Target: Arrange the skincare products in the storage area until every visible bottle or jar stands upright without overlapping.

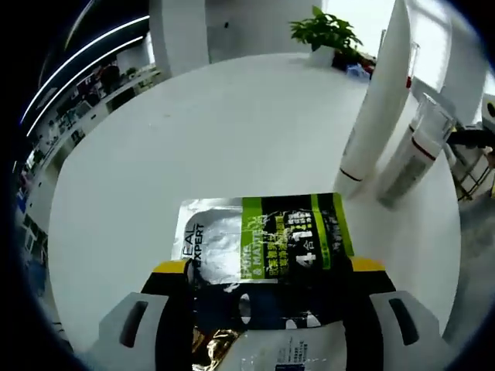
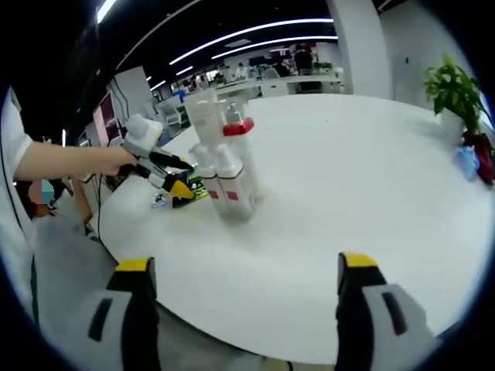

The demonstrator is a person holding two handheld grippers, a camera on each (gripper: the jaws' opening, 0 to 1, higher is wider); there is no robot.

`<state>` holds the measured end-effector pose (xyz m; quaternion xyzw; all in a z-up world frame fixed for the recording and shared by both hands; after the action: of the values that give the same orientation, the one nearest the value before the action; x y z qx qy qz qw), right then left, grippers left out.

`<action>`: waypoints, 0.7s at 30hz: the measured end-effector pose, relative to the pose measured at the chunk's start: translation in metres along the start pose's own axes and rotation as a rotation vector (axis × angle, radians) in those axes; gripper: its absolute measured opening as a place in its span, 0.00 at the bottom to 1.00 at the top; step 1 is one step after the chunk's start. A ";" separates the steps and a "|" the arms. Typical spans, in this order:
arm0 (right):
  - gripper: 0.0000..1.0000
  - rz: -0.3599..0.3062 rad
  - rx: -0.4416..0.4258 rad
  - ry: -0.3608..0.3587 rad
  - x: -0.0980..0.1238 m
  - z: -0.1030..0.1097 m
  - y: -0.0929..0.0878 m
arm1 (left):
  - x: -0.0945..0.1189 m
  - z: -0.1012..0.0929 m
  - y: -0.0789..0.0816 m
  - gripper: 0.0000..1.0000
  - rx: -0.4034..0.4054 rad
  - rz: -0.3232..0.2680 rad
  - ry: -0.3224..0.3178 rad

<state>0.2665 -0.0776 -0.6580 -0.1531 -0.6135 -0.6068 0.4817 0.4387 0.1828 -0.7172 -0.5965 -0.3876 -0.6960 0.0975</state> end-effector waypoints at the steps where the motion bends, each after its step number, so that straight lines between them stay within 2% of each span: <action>1: 0.97 0.001 0.000 0.001 -0.001 0.000 0.000 | 0.000 0.000 0.000 0.75 -0.026 0.006 -0.005; 3: 0.97 0.000 0.005 0.003 -0.001 0.002 0.002 | 0.001 0.001 -0.001 0.74 -0.051 0.008 -0.017; 7: 0.97 -0.002 0.013 0.006 -0.002 0.004 0.006 | 0.003 0.004 -0.005 0.72 -0.176 0.008 -0.073; 13: 0.97 -0.002 0.018 0.003 -0.002 0.004 0.008 | 0.010 0.002 -0.015 0.66 -0.392 0.066 -0.150; 21: 0.97 -0.004 0.022 0.005 -0.004 0.010 0.009 | 0.017 0.001 -0.026 0.66 -0.698 0.227 -0.212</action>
<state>0.2714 -0.0655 -0.6532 -0.1451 -0.6190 -0.6015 0.4837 0.4191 0.2062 -0.7132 -0.7018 -0.0667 -0.7052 -0.0756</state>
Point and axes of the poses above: the point that each gripper's makers call its tool centre point, and the gripper's own axes: x roughly backward along the fingers, z roughly to its left, y roughly out of its top, the point moved 4 cm from there along x, roughly backward along the fingers, and after that the axes turned 15 degrees about z, right-handed, at the moved point
